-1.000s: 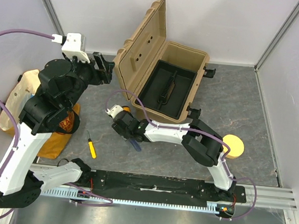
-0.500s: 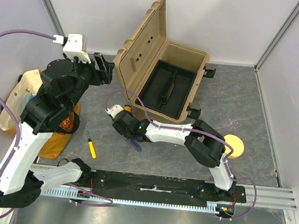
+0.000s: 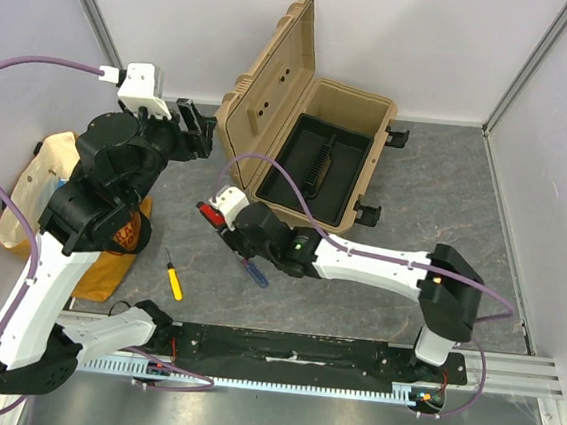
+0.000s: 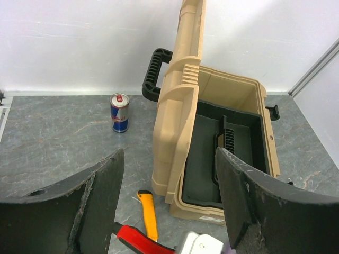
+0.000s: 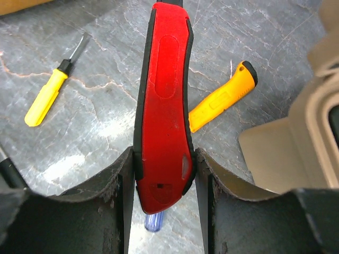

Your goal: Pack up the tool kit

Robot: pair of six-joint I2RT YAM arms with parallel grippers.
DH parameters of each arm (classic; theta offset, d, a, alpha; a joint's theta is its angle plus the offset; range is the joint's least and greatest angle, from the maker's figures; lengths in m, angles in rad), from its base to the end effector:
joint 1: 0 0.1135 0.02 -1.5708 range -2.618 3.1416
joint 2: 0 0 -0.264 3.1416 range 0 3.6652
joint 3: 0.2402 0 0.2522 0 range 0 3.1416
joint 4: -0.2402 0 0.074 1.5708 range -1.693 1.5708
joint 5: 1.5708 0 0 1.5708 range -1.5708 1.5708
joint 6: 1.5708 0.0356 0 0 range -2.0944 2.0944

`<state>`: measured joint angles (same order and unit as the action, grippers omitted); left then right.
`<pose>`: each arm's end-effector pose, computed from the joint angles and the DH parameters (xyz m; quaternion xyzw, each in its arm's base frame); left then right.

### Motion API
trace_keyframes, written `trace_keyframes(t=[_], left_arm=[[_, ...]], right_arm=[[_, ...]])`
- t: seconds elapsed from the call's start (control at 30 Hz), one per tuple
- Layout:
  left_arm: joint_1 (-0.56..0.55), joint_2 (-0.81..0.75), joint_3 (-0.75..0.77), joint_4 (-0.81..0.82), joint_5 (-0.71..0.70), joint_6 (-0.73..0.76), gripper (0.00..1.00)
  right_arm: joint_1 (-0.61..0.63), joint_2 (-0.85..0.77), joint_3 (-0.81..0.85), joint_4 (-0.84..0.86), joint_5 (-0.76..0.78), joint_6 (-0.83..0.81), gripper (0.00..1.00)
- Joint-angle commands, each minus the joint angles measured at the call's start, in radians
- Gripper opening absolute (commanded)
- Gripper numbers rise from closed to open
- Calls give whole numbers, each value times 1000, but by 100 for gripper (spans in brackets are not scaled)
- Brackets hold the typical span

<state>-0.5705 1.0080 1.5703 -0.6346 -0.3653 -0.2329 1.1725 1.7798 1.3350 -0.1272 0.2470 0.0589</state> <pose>0.1427 -0.0764 0.5104 -0.0010 0.7306 -0.1395 0.6684 0.1682 0.3773 0.2618 -0.4103 0.7708 0.1862 0.4504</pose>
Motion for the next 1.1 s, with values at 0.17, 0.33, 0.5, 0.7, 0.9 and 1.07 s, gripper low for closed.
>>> trace_keyframes(t=[0.17,0.33,0.5,0.7,0.9,1.07], left_arm=[[3,4,-6,87,-18,35,76],[4,23,-3,108,5,27,76],[4,29,-1,113,19,21,76],[4,30,2,113,23,20,76],[3,26,0,111,19,20,76],[4,23,-1,101,12,20,76]], right_arm=[[7,-336,-146,57,104,-111,4],[6,-496,-263,57,142,-191,4],[-10,-569,-303,44,322,-196,0],[-134,-537,-246,14,423,25,0],[-198,-340,-1,-138,554,364,0],[-243,-171,211,-310,549,616,0]])
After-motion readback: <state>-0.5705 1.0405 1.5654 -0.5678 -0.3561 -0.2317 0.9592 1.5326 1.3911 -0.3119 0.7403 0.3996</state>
